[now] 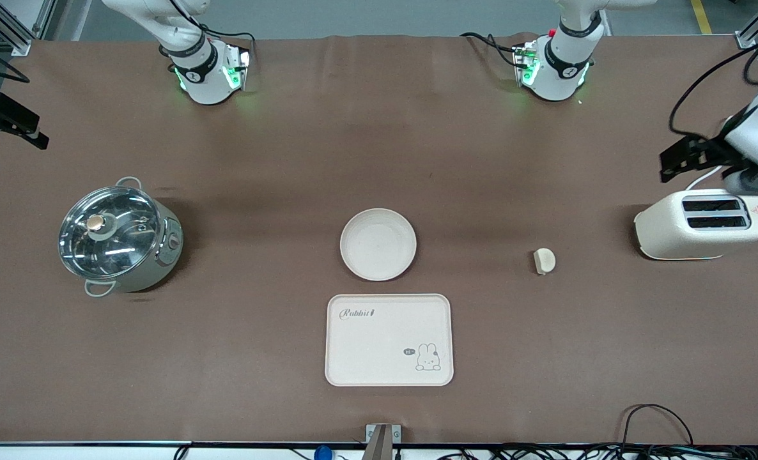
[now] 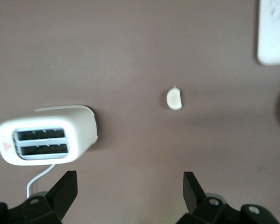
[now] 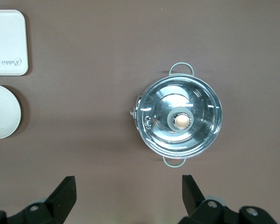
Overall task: Place bun in plate and plate on tray
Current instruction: 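Reach the left gripper toward the cream bun beside the toaster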
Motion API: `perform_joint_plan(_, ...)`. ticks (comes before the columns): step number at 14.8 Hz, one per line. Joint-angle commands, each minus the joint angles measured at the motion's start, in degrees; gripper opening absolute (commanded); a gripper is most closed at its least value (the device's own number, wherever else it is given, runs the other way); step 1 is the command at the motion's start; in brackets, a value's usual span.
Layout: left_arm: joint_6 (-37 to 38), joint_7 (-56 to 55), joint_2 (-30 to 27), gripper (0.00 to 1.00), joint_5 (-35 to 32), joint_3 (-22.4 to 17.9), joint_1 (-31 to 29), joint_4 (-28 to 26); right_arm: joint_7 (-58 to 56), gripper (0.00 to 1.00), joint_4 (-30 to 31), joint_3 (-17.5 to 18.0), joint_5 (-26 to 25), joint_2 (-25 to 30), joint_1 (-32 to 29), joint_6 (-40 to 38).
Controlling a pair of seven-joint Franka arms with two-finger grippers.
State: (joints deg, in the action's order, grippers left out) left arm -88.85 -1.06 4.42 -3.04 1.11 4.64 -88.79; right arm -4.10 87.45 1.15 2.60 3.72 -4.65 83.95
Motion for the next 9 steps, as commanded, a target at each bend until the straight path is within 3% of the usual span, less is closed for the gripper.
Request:
perform_joint_plan(1,-4.54,-5.07,9.69,1.0,0.93,0.99,2.03,0.02,0.32,1.0,0.88,0.43,1.08,-1.6,1.39,-0.19)
perform_joint_plan(4,-13.86,-9.13,20.51,1.0,1.01,1.53,5.1,0.19,0.41,1.0,5.78,0.43,3.98,-4.15,1.57,4.27)
perform_joint_plan(6,-20.72,-9.93,27.01,1.0,2.06,2.14,5.55,0.02,0.32,1.0,13.24,0.34,8.27,-4.07,1.48,11.28)
perform_joint_plan(9,-29.16,-9.67,32.4,1.0,4.26,2.93,5.11,-2.52,0.41,1.0,21.07,0.43,12.76,-4.59,4.45,22.01)
